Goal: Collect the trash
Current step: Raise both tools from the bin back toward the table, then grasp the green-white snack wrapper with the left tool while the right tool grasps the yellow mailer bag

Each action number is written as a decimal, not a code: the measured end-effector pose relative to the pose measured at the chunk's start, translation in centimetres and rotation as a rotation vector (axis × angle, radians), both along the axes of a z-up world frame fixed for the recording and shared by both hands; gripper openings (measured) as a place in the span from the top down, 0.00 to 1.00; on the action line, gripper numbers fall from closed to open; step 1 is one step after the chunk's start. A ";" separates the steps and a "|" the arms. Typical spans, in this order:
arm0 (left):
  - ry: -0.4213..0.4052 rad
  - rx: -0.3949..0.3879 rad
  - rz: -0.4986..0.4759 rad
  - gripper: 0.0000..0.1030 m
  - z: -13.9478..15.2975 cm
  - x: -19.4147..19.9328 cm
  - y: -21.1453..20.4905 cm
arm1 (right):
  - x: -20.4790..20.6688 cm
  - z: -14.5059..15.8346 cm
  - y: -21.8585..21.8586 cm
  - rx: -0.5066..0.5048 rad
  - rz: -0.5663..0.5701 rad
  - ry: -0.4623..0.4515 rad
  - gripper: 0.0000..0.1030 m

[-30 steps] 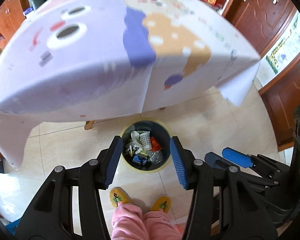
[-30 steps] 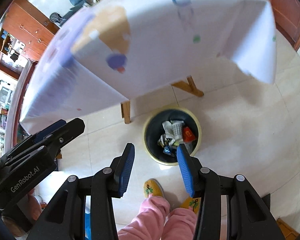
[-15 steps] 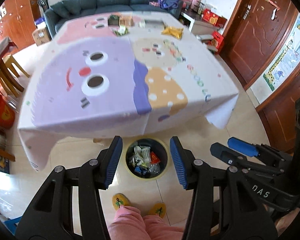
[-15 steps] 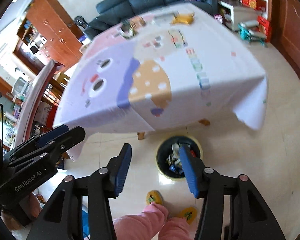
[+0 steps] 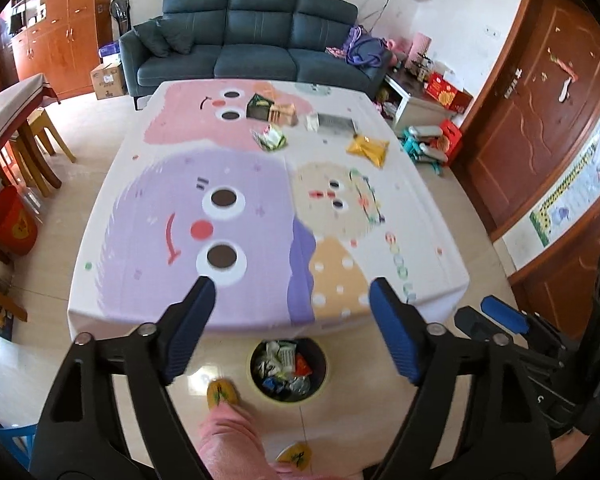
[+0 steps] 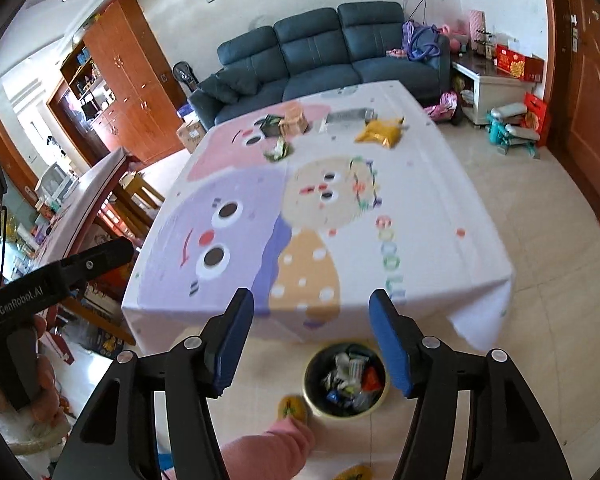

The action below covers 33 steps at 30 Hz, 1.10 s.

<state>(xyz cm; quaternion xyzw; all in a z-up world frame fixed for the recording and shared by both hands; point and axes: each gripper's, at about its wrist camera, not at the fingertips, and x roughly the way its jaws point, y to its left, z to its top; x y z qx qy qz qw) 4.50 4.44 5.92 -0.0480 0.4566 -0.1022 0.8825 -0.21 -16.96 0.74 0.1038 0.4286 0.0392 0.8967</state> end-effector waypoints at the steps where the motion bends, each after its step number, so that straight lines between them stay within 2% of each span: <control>1: -0.005 -0.002 0.000 0.22 0.1 1.1 -0.1 | 0.6 0.1 -0.1 -0.001 -0.003 -0.003 0.38; 7: 0.010 -0.029 -0.026 0.21 -0.6 8.0 -0.4 | 6.5 1.0 -0.9 -0.050 -0.033 -0.021 0.36; 12: 0.072 -0.050 -0.042 0.19 -2.8 16.6 -0.3 | 14.0 0.7 -1.8 -0.091 -0.085 0.004 0.35; 14: 0.095 -0.053 -0.048 0.19 -4.0 20.0 -0.4 | 17.3 0.2 -2.2 -0.117 -0.088 0.010 0.31; 19: 0.174 -0.037 -0.062 0.19 -8.6 28.9 -1.4 | 25.6 -2.5 -3.6 -0.176 -0.088 0.030 0.27; 25: 0.274 -0.042 -0.035 0.19 -14.6 36.7 -2.7 | 34.9 -7.2 -5.8 -0.196 -0.079 0.094 0.27; 29: 0.344 -0.049 0.013 0.19 -17.6 40.2 -3.0 | 40.1 -10.3 -6.9 -0.225 -0.060 0.127 0.25; 33: 0.380 -0.022 0.075 0.19 -19.7 42.5 -3.3 | 43.2 -12.7 -7.5 -0.248 -0.026 0.163 0.25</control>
